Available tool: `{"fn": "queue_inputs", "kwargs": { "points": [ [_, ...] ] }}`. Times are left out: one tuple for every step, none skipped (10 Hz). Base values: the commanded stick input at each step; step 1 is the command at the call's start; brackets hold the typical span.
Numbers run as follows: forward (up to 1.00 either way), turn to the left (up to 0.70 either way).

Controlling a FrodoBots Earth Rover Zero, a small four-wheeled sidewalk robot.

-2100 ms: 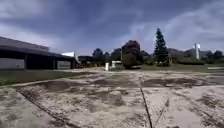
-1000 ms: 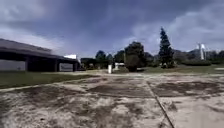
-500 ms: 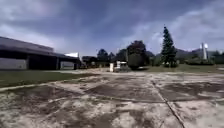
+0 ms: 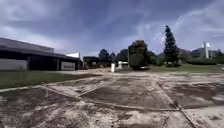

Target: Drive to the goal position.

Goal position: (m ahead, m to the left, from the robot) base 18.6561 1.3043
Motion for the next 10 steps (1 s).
{"fn": "queue_inputs", "kwargs": {
  "points": [
    [0.7, 0.0],
    [0.7, 0.0],
    [0.7, 0.0],
    [0.7, 0.0],
    [0.7, 0.0],
    [0.7, 0.0],
    [0.7, 0.0],
    [0.7, 0.0],
    [0.7, 0.0],
    [0.7, 0.0]
  ]
}}
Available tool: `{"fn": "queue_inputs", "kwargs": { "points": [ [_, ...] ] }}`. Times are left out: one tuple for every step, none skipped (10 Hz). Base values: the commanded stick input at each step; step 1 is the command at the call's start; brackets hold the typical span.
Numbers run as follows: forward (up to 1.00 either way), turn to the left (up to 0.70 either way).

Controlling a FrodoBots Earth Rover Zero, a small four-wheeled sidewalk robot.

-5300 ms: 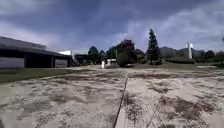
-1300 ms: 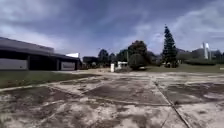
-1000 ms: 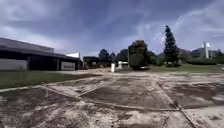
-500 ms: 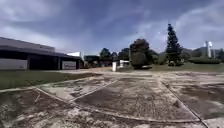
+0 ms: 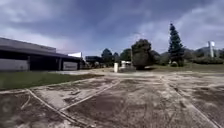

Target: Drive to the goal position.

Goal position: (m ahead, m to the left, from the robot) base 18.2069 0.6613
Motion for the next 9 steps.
{"fn": "queue_inputs", "kwargs": {
  "points": [
    [0.7, 0.0],
    [0.7, 0.0],
    [0.7, 0.0],
    [0.7, 0.0],
    [0.7, 0.0],
    [0.7, 0.0],
    [0.7, 0.0],
    [0.7, 0.0],
    [0.7, 0.0]
  ]
}}
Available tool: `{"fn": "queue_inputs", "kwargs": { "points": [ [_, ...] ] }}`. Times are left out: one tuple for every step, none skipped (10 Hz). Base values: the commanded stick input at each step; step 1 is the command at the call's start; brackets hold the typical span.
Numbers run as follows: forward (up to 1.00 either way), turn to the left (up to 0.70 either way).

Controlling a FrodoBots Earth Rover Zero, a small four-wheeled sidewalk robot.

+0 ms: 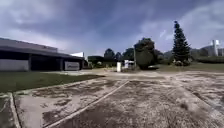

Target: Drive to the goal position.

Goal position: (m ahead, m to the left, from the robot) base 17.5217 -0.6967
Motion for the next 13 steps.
{"fn": "queue_inputs", "kwargs": {
  "points": [
    [0.7, 0.0],
    [0.7, 0.0],
    [0.7, 0.0],
    [0.7, 0.0],
    [0.7, 0.0],
    [0.7, 0.0],
    [0.7, 0.0],
    [0.7, 0.0],
    [0.7, 0.0],
    [0.7, 0.0],
    [0.7, 0.0],
    [0.7, 0.0],
    [0.7, 0.0]
  ]
}}
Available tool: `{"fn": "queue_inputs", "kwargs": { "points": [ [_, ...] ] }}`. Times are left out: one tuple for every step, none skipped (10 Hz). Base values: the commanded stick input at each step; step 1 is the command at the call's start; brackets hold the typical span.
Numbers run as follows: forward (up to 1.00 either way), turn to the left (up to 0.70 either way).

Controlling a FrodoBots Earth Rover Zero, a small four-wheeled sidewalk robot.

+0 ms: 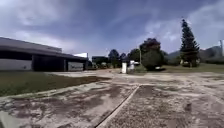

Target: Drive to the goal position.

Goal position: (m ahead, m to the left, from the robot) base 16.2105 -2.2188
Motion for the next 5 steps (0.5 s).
{"fn": "queue_inputs", "kwargs": {
  "points": [
    [0.7, 0.0],
    [0.7, 0.0],
    [0.7, 0.0],
    [0.7, 0.0],
    [0.7, 0.0]
  ]
}}
